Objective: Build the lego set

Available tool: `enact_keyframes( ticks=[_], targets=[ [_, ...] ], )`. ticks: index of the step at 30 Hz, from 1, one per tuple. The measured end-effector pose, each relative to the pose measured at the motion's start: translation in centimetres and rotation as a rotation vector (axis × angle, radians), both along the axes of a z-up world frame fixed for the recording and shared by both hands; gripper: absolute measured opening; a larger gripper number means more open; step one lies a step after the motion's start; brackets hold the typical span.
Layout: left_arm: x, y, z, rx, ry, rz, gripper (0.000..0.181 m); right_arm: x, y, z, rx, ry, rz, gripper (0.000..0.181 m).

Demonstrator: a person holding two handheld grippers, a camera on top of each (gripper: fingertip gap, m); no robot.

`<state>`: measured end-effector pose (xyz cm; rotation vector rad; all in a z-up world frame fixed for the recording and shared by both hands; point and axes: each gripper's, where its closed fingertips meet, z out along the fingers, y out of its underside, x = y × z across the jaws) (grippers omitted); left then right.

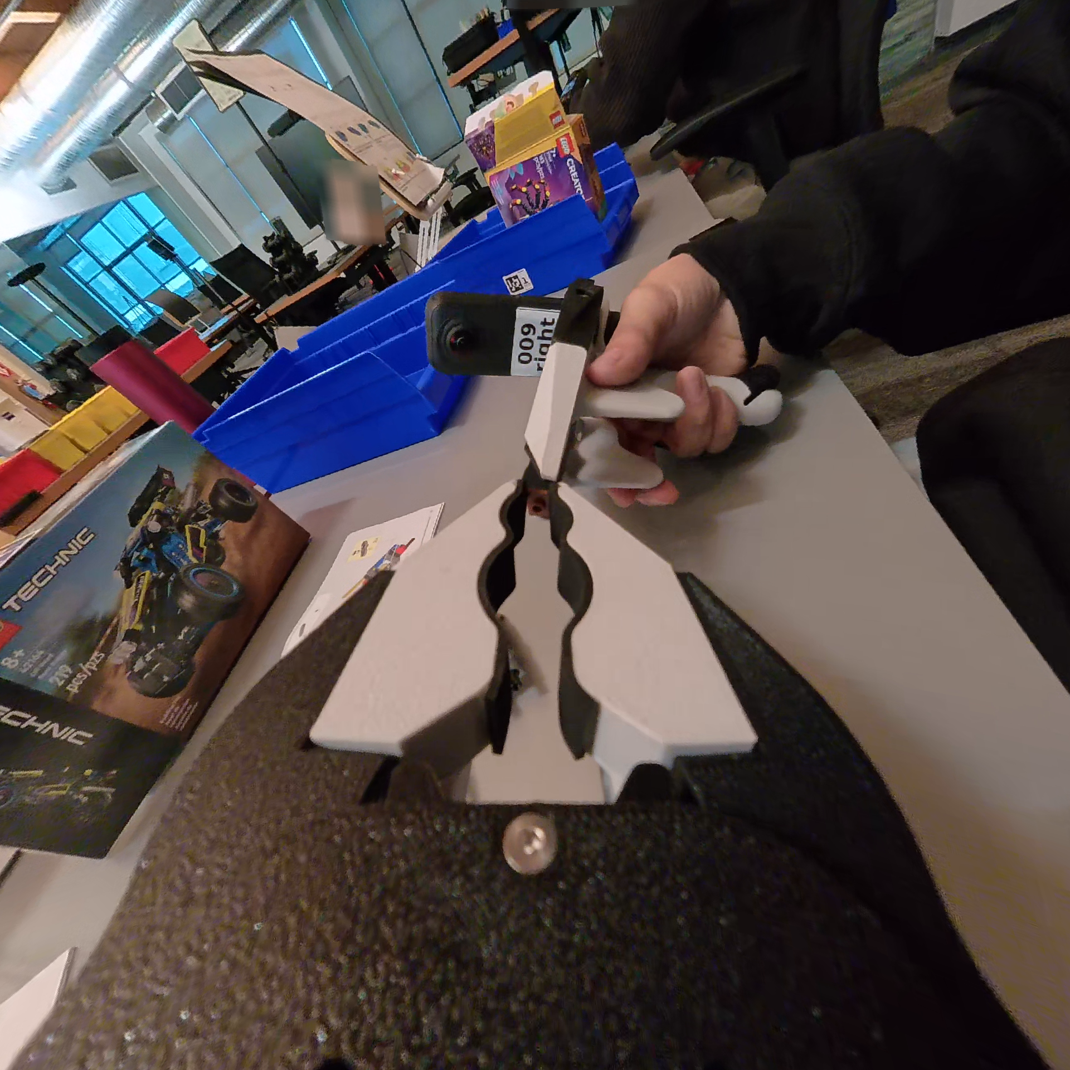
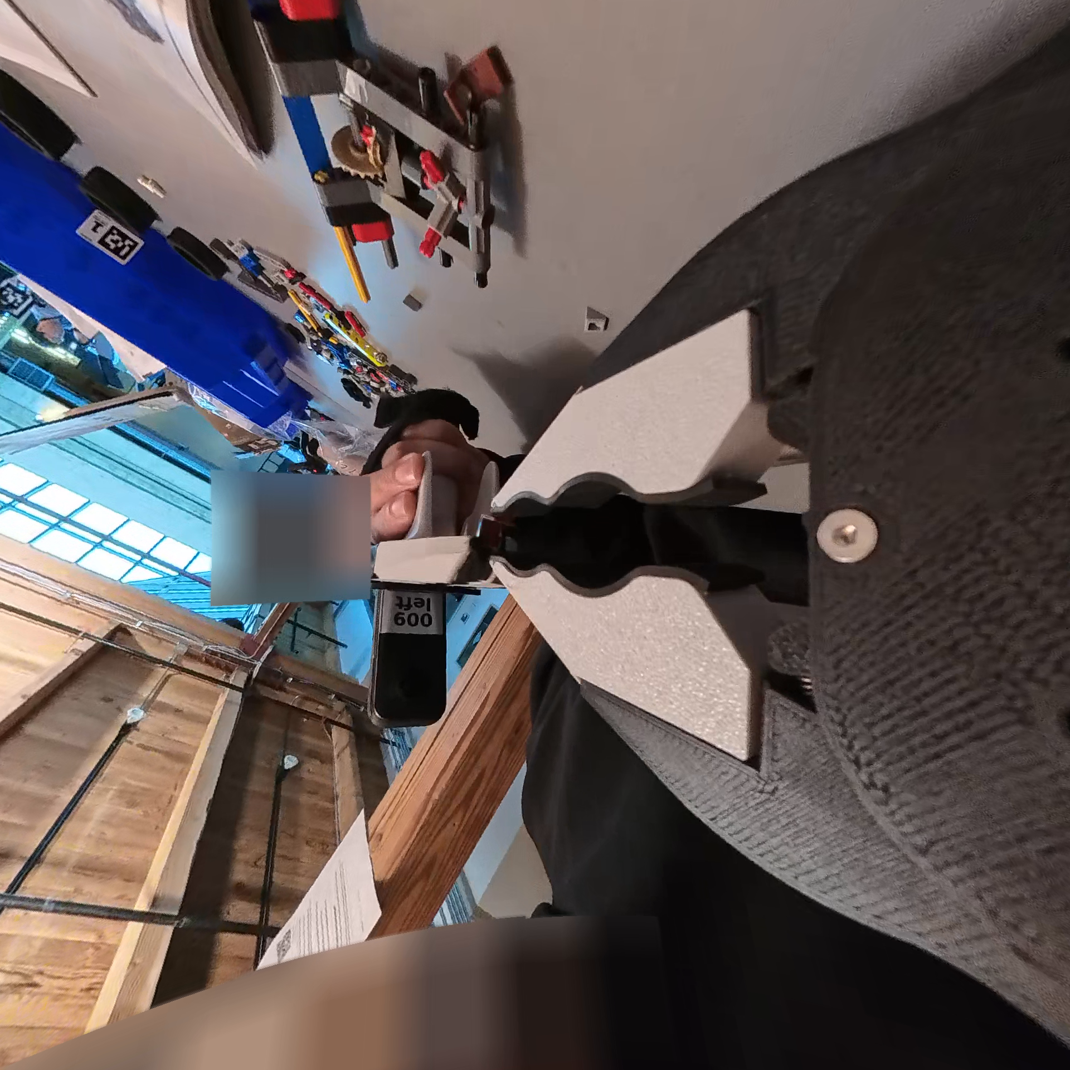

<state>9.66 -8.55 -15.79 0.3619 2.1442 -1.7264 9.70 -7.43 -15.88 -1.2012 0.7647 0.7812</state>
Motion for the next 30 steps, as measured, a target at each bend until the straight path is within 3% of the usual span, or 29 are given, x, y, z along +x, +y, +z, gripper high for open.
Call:
enact_keyframes(
  ticks=[27, 30],
  targets=[
    [0.1, -0.3, -0.1, -0.004, -0.007, 0.021, 0.006, 0.7, -0.1, -0.4, 0.037, 0.109, -0.041, 0.0],
    [-0.1, -0.3, -0.6, 0.032, -0.004, 0.013, 0.014, 1.1, -0.7, -0.9, -0.02, 0.076, -0.066, 0.0]
  ],
)
